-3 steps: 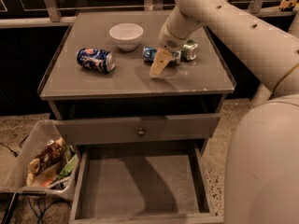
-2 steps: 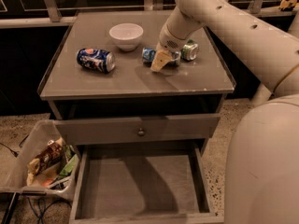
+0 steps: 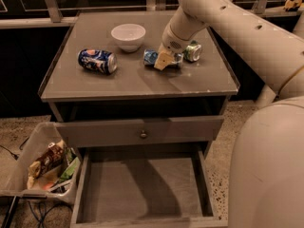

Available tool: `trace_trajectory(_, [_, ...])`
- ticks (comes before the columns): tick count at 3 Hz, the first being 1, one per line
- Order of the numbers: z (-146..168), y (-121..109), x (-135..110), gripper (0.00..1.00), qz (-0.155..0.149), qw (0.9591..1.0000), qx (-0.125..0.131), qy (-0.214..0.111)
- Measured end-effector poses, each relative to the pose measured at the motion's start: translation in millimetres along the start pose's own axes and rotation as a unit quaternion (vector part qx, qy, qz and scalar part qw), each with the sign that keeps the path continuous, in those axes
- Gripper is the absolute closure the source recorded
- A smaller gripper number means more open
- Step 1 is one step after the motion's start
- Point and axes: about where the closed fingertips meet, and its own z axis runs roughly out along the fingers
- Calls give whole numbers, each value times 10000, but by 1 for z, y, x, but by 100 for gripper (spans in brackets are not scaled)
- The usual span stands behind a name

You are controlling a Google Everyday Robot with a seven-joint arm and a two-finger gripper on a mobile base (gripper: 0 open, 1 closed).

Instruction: Place redbull can into middle drawer

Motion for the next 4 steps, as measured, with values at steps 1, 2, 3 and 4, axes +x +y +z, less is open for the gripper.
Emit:
trace_trajectory(1, [0, 0, 0, 100, 1, 10000, -1, -2])
trace_trajectory(2, [-3, 7, -2, 100, 47, 9999, -61, -99])
trace_trajectory(3, [-26, 21, -2, 100, 103, 9994, -33, -339])
trace_trajectory(4, [-76, 49, 12, 100, 243, 9983, 65, -522])
